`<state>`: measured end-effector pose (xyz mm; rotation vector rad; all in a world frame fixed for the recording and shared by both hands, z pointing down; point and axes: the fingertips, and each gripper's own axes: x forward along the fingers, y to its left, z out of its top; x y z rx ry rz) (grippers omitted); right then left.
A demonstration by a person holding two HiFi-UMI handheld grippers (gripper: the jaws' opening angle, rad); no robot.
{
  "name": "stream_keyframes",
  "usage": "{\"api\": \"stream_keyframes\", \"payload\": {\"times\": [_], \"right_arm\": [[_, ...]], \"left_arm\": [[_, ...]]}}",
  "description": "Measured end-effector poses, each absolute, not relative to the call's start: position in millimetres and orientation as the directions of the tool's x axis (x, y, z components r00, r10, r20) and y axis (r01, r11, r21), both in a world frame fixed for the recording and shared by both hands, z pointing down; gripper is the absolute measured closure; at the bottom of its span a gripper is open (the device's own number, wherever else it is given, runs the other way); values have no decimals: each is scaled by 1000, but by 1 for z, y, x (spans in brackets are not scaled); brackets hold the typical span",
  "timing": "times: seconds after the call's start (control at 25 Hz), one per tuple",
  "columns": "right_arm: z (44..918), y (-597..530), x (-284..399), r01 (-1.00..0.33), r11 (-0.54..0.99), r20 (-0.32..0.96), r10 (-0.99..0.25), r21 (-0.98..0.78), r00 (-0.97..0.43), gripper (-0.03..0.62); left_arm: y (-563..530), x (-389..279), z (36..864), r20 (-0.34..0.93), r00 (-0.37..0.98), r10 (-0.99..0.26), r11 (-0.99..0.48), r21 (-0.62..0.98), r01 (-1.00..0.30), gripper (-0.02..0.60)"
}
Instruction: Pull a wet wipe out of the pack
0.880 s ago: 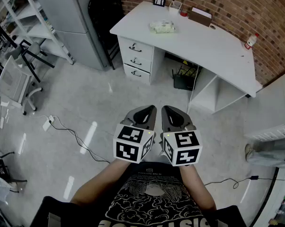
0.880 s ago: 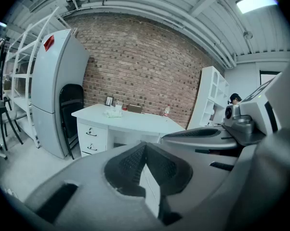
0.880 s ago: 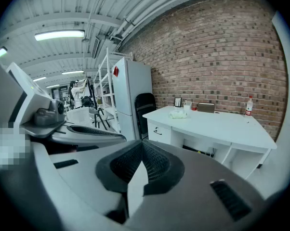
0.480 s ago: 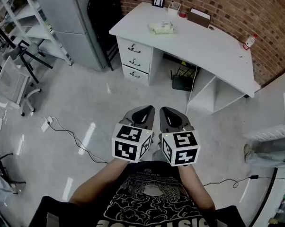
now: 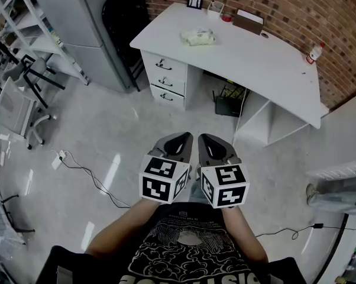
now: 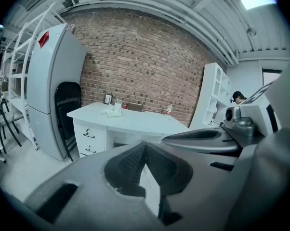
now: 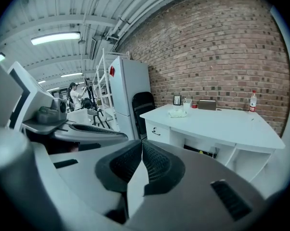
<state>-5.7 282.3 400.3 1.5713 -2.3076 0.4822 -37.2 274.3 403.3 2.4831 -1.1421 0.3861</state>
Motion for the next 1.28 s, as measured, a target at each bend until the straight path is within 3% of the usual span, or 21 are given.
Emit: {"api": "stream_keyframes", "payload": {"times": [0.8,1.28], "right_arm": [[414,128,87,-897,413,465,-770,-159,-437,576],[419,82,112,-864,473,462,-735,-175,-496,576]], "left_arm": [[121,62,413,457,569,-684,-536,215,-817,569],[76,88,421,482,517,-707,-487,198,-851,570]]}}
